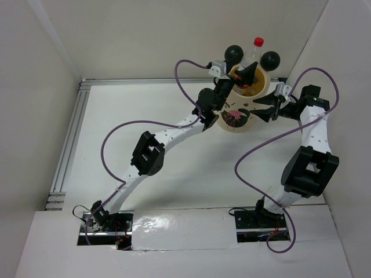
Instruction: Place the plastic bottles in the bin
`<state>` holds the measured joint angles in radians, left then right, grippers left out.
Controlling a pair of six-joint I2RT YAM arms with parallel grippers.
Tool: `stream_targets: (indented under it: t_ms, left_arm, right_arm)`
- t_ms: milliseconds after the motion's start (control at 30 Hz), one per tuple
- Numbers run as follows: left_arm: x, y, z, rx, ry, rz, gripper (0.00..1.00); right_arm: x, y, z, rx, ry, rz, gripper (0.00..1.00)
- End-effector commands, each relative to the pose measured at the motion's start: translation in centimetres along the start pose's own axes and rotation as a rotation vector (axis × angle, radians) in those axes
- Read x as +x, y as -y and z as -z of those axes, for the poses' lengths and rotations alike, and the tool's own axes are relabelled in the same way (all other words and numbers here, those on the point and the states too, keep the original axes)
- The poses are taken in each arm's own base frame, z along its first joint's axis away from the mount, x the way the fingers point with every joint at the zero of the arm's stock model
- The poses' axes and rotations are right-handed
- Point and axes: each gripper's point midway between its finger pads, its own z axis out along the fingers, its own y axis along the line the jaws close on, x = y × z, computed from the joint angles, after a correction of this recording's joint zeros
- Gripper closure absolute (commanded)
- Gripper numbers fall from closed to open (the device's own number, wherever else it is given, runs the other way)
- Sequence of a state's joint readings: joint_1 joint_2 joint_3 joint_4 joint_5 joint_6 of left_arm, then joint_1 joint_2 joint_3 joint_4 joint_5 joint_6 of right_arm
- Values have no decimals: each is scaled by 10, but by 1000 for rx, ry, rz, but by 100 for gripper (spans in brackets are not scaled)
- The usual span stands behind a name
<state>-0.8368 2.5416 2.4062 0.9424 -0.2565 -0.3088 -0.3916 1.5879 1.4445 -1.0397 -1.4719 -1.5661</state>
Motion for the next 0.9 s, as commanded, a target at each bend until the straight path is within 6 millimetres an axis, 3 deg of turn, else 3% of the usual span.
stream_targets:
  t_ms: [0, 67, 133, 500, 667, 700, 800, 833, 867]
  left_arm:
    - [-79, 26, -15, 43, 156, -10, 0]
    - [-76, 25, -13, 41, 146, -13, 0]
    - [-90, 30, -15, 56, 166, -27, 0]
    - [-105, 38, -14, 85, 168, -47, 0]
    - [-99, 34, -6, 81, 150, -60, 0]
    - [-110, 43, -6, 89, 159, -51, 0]
    - [-110, 43, 1, 97, 149, -53, 0]
    - [-123, 46, 1, 100, 168, -49, 0]
    - [-115, 43, 5, 96, 142, -55, 0]
  right_arm:
    - [-24, 0, 2, 13, 98, 69, 46]
    - [-24, 0, 2, 13, 98, 69, 46]
    - [-27, -1, 2, 13, 98, 78, 46]
    - [-25, -1, 5, 23, 85, 87, 37]
    - [-24, 4, 8, 32, 81, 96, 37]
    - [-24, 4, 8, 32, 81, 95, 37]
    - [-27, 3, 6, 24, 82, 96, 37]
    - [-29, 0, 2, 11, 77, 106, 37]
    - [-27, -2, -3, -2, 62, 107, 37]
